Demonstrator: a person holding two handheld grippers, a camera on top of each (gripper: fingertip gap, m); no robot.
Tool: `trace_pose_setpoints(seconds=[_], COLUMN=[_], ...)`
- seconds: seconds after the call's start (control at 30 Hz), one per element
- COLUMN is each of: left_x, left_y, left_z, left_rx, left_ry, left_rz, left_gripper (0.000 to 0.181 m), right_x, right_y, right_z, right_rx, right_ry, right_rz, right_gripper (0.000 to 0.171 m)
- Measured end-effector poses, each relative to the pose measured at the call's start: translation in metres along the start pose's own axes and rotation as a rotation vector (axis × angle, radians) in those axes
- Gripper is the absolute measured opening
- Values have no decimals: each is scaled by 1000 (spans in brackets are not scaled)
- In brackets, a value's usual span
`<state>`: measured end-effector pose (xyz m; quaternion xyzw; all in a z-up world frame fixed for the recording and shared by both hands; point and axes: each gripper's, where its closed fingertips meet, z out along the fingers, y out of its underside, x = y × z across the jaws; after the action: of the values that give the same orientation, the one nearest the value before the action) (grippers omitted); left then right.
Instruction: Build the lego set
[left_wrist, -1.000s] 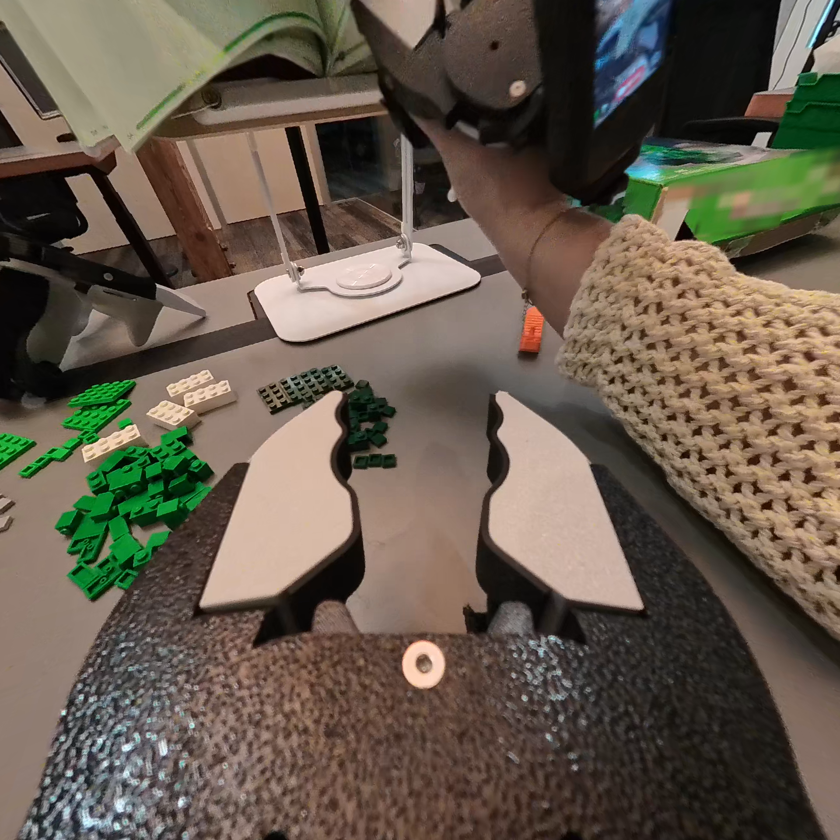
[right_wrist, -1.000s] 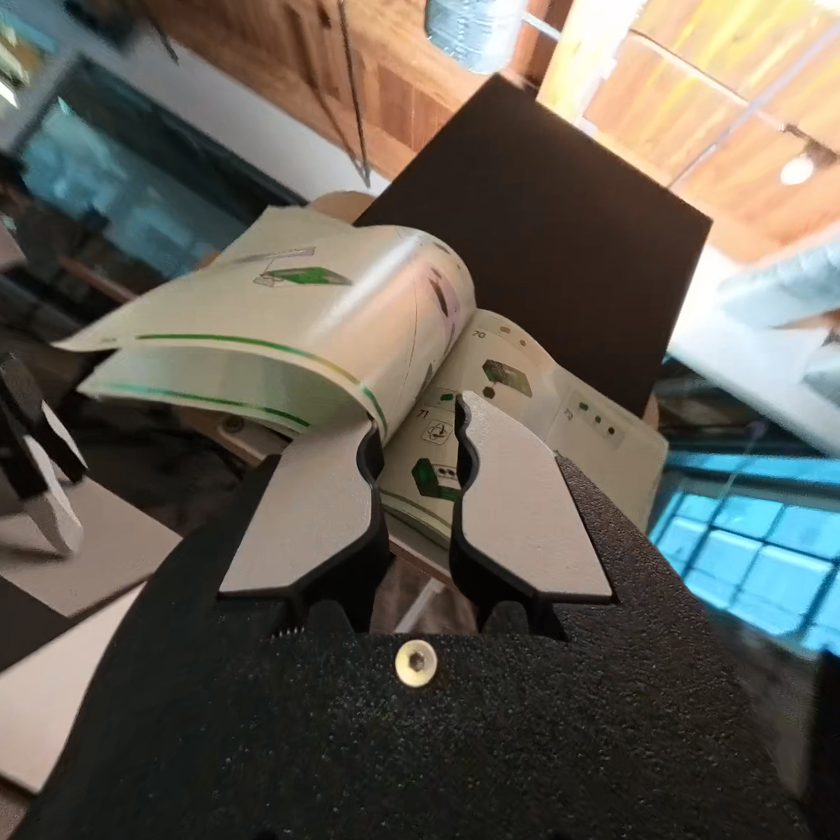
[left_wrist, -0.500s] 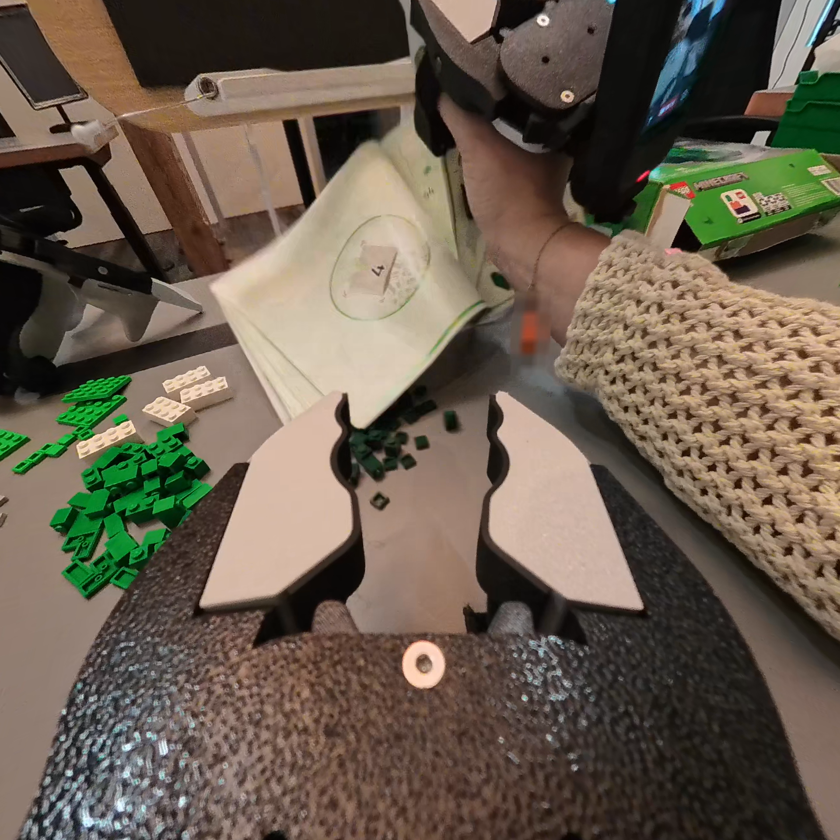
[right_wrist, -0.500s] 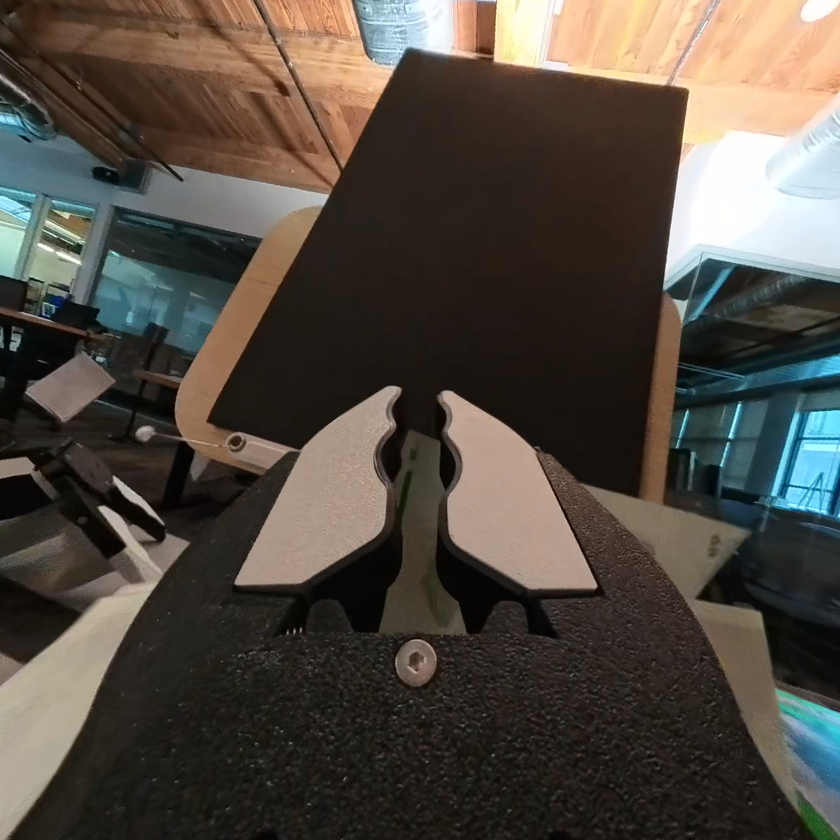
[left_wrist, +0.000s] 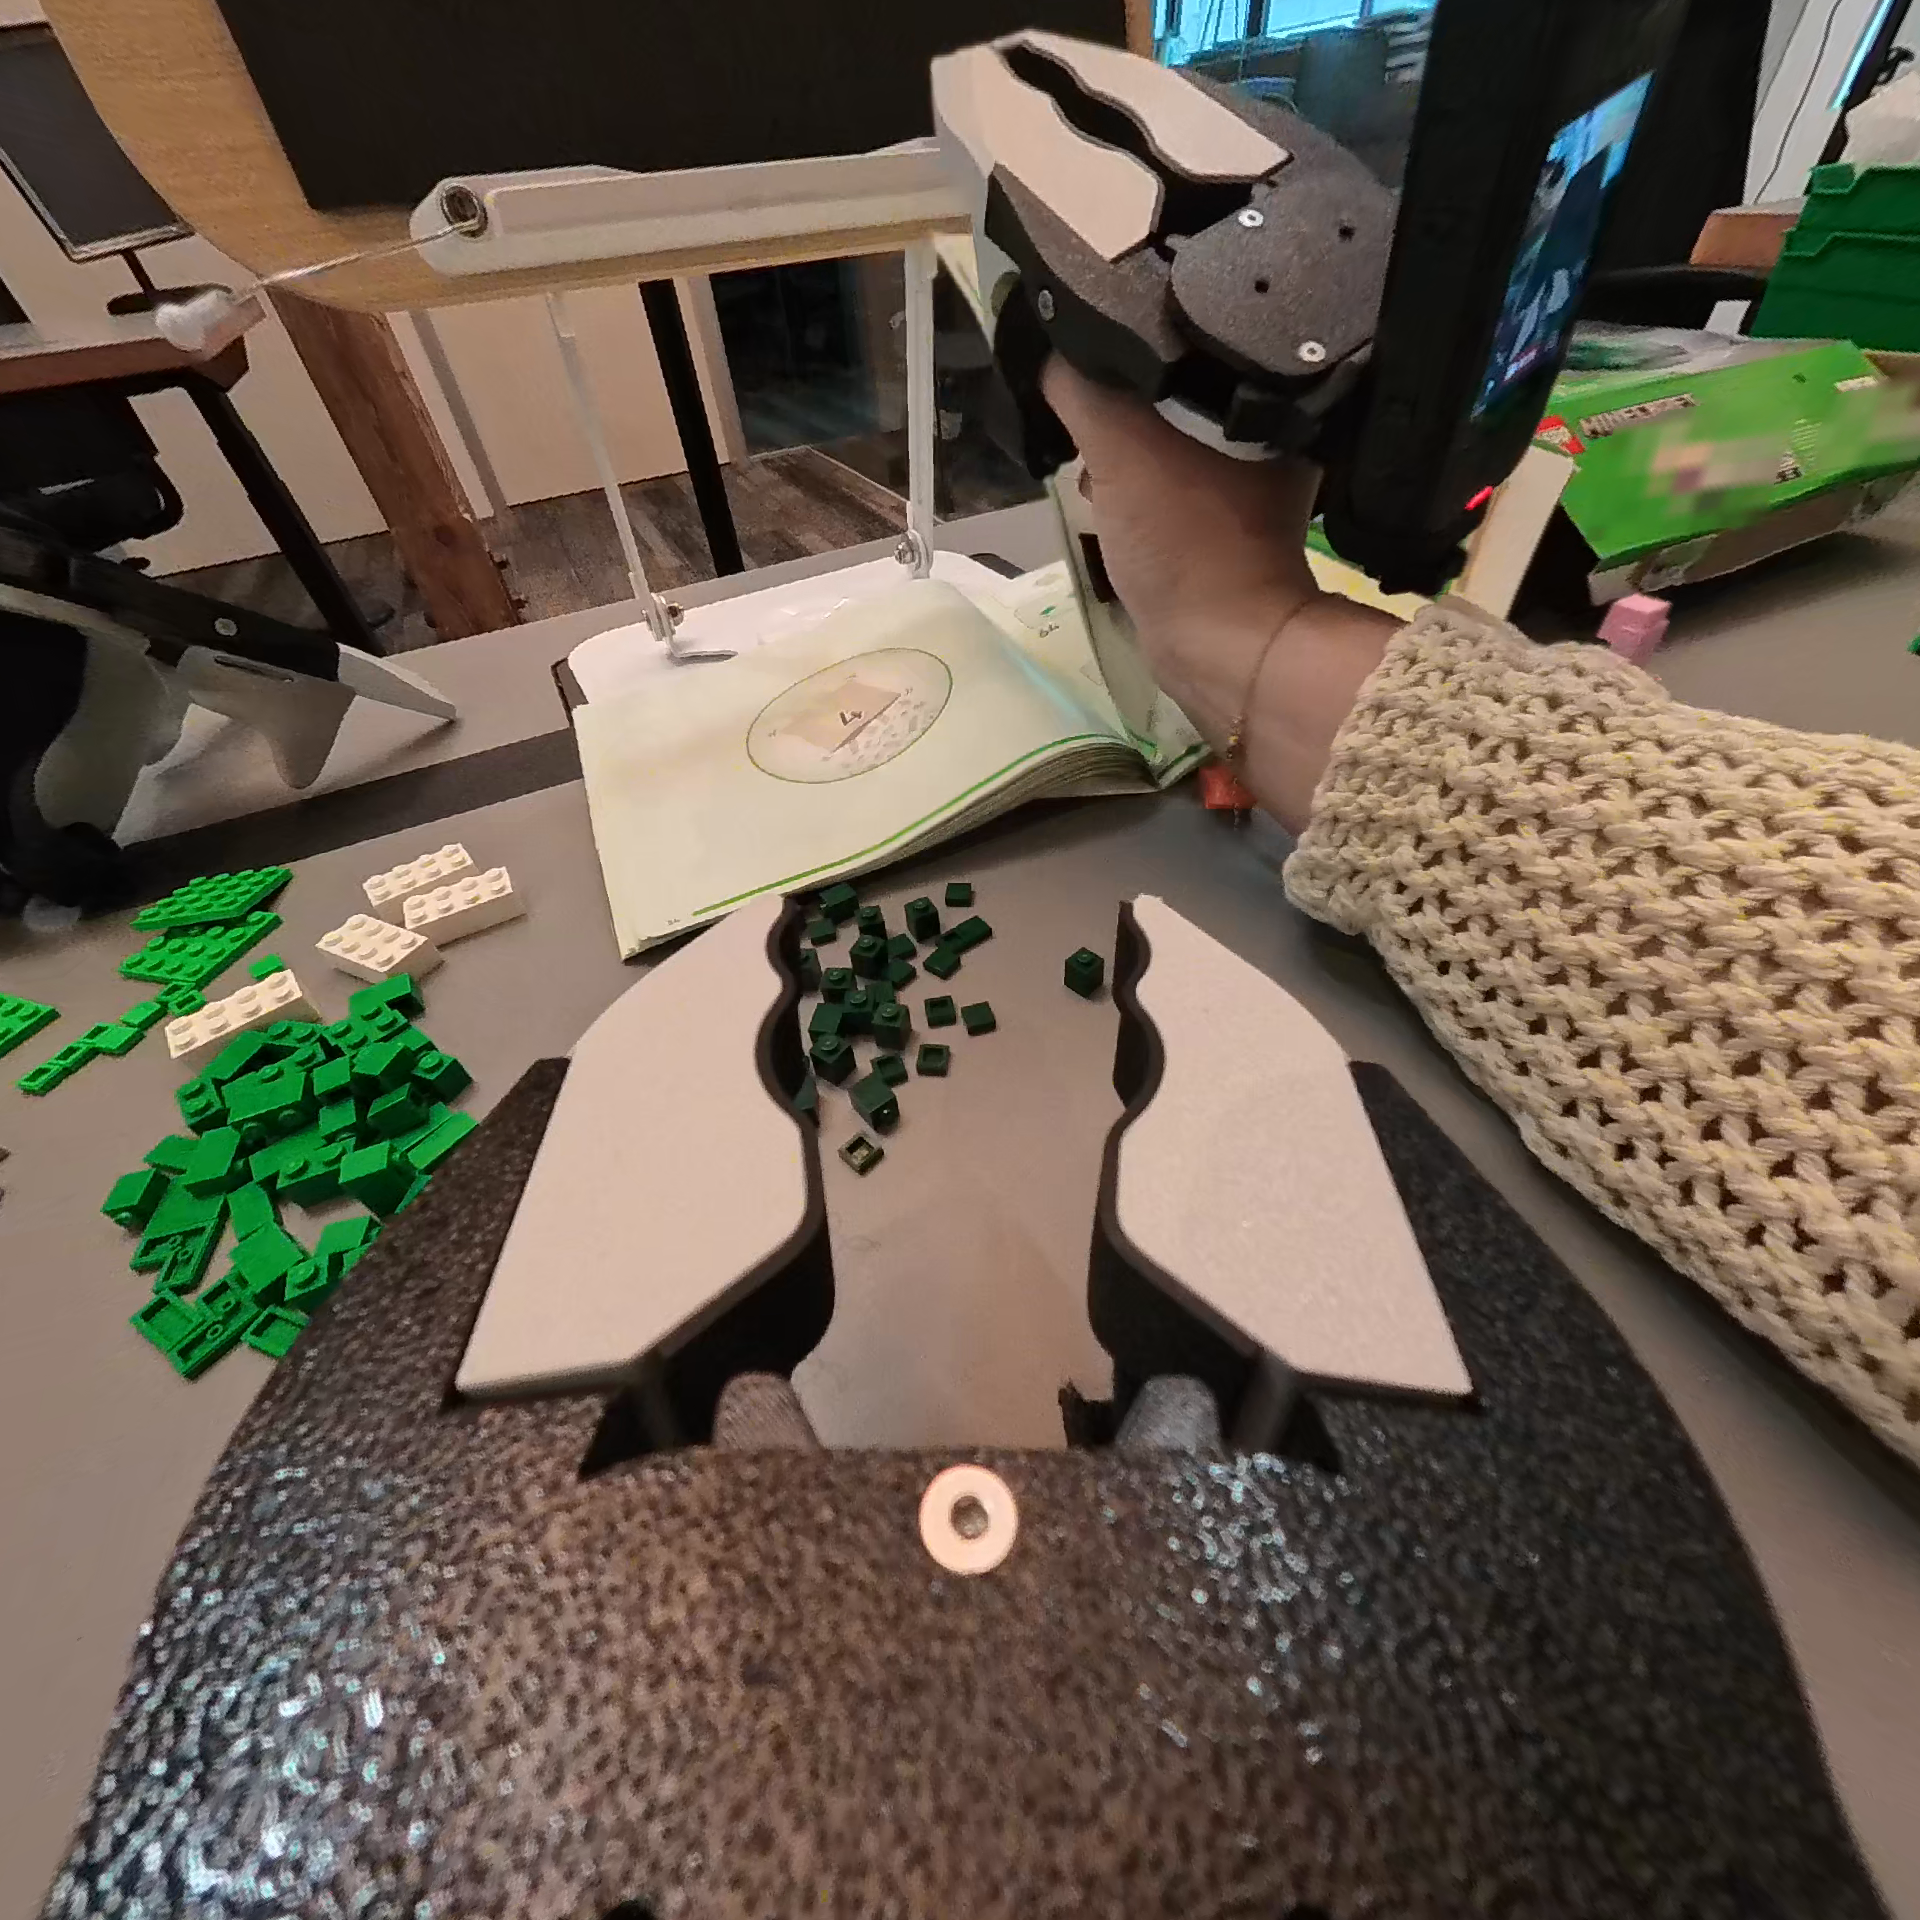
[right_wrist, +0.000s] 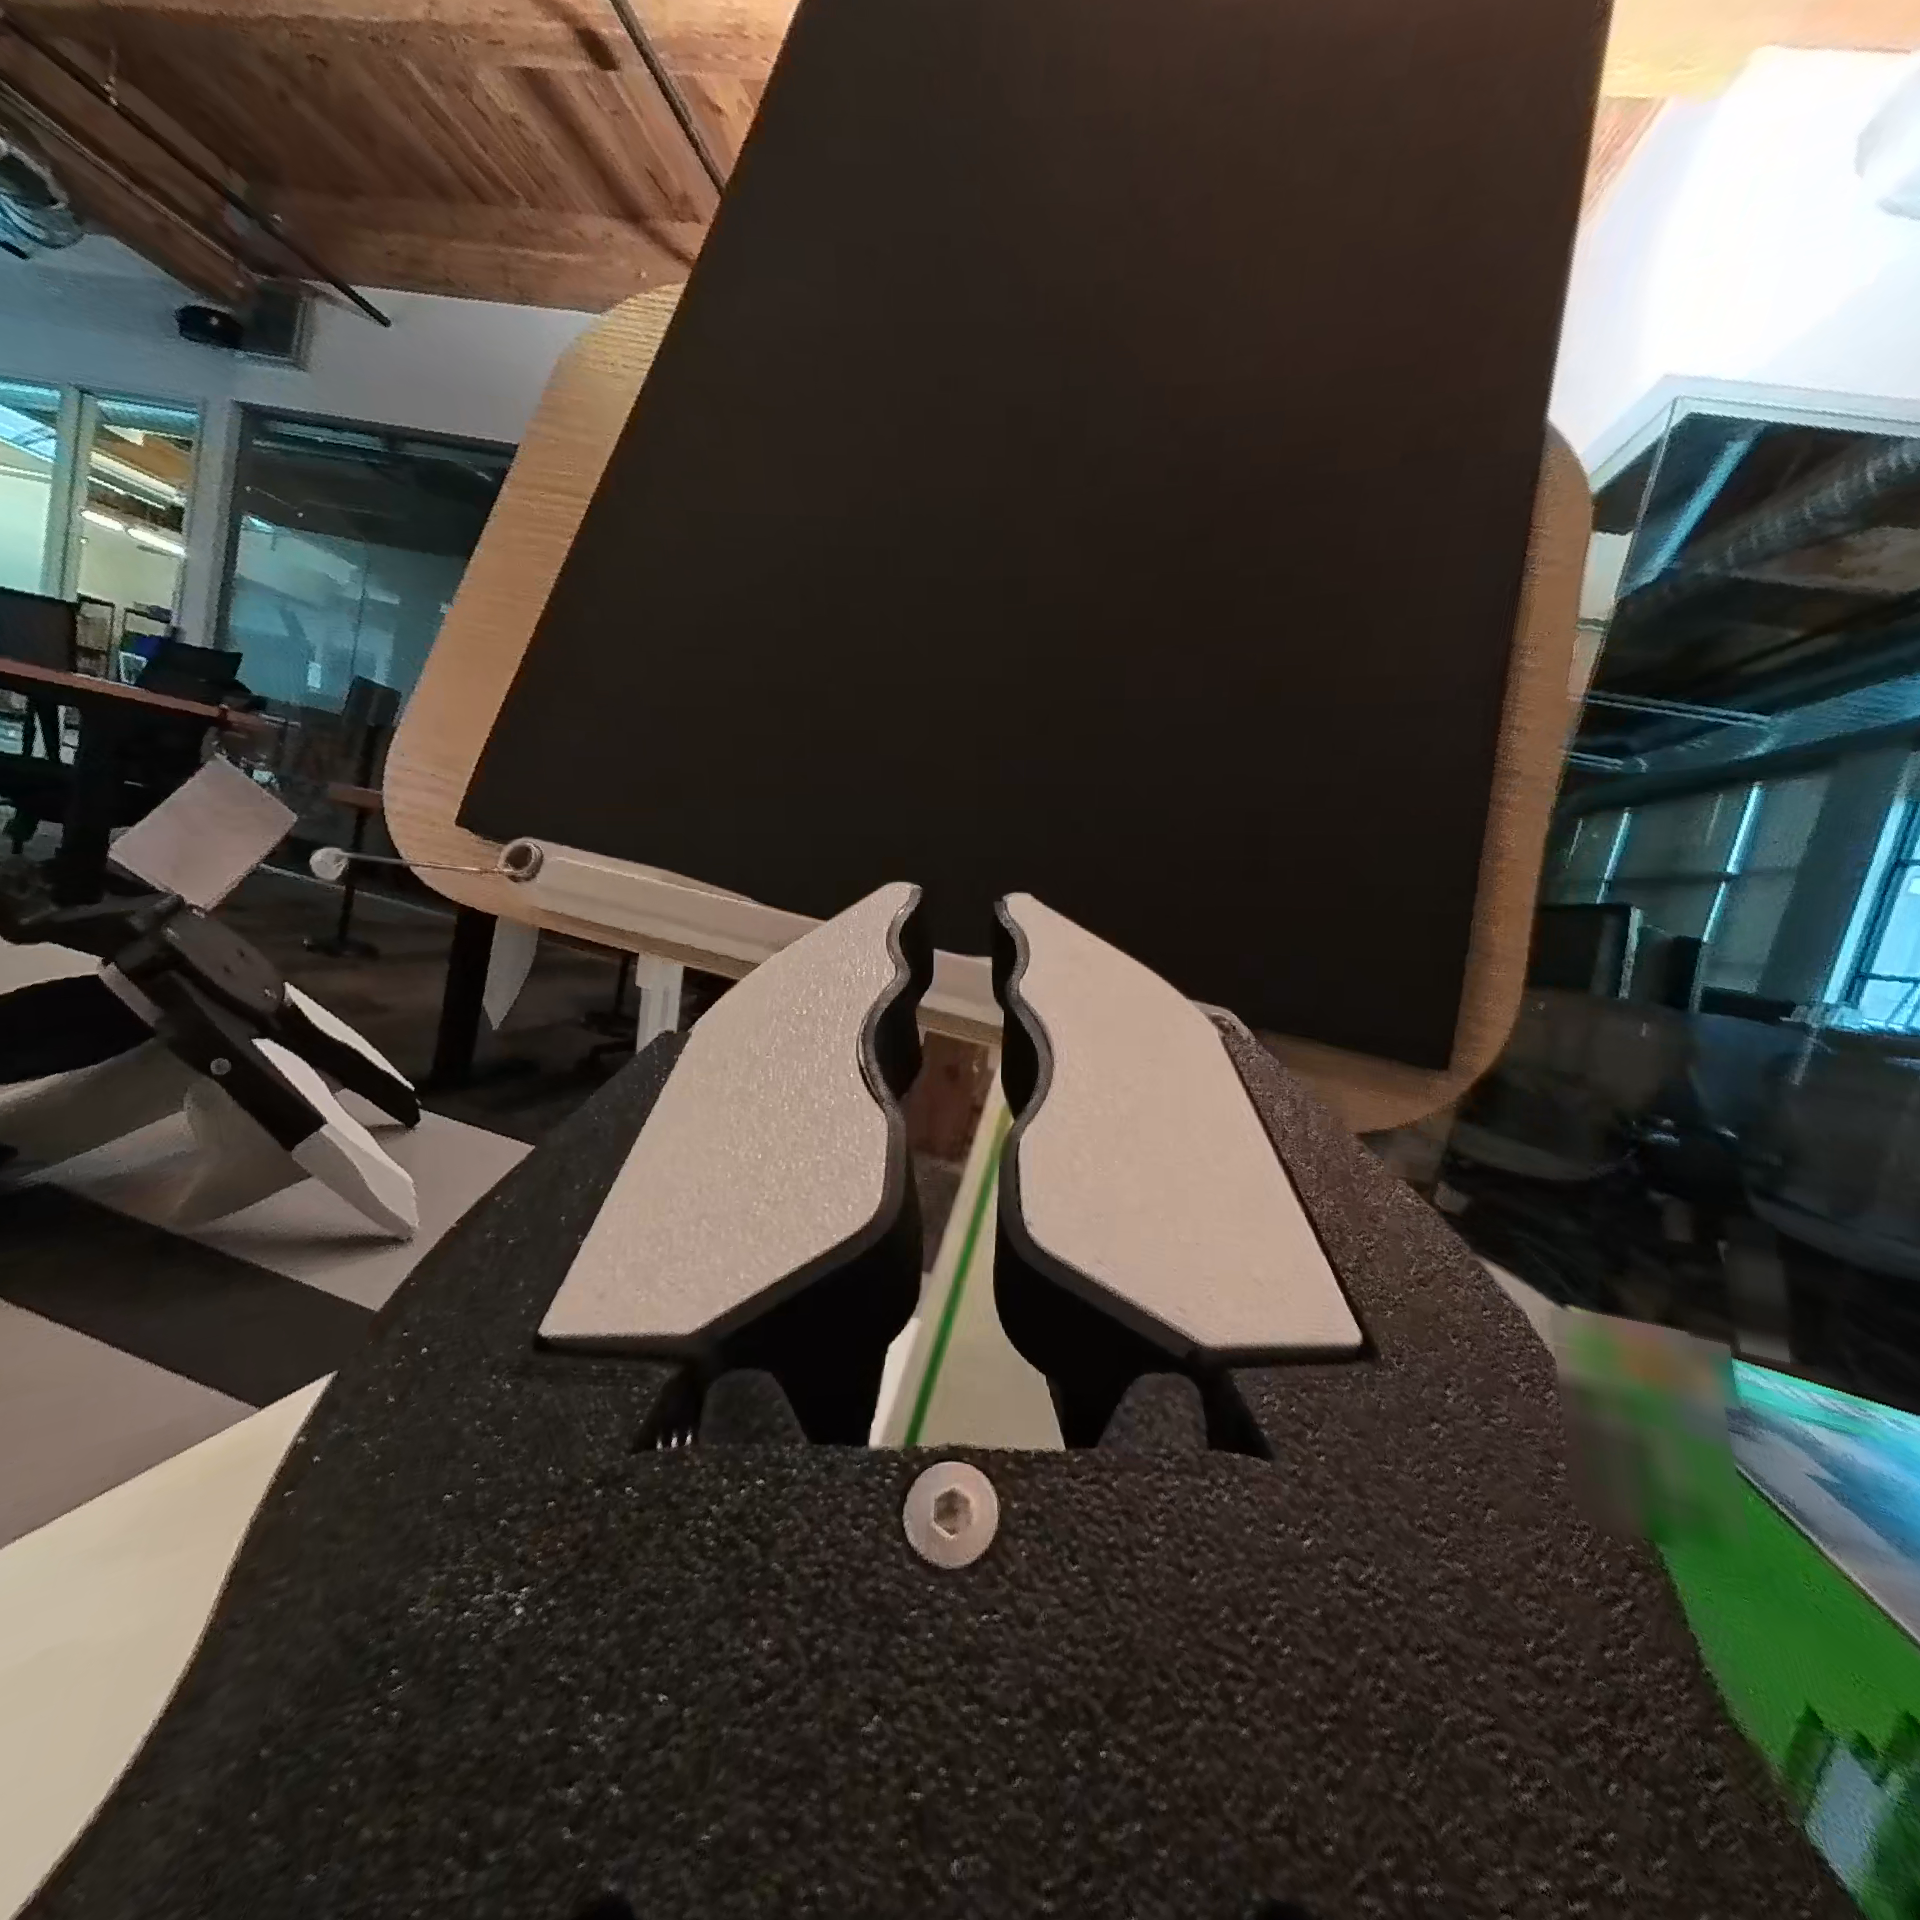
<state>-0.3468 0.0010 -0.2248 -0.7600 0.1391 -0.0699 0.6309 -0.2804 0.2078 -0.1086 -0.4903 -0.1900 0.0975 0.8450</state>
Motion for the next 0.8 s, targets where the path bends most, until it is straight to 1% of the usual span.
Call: trace_pose_setpoints(seconds=[0.17, 0.27, 0.33, 0.47, 0.63, 0.73, 0.8], left_x=[0, -3, -5, -5, 1, 4, 7], left_y=[-1, -2, -3, -3, -5, -7, -9], left_z=[-1, -2, -2, -3, -3, -4, -4], left_rx=[4, 12, 20, 21, 33, 44, 51], left_ry=[1, -10, -14, -19, -17, -20, -23], left_rz=[0, 6, -2, 10, 75, 108, 134], left_gripper=[57, 57, 57, 56, 56, 56, 56], right_x=[-6, -22, -42, -67, -81, -82, -73], right_y=[-6, -18, -29, -34, -51, -64, -69], right_z=[-9, -22, -38, -88, -180, -221, -235], right_rx=[5, 10, 11, -72, -126, -105, -84], right_ry=[-18, -59, -131, -238, -392, -453, -452], right_rz=[-4, -21, -7, -28, -23, -116, -200], right_gripper=[10, 9, 9, 9, 8, 6, 6])
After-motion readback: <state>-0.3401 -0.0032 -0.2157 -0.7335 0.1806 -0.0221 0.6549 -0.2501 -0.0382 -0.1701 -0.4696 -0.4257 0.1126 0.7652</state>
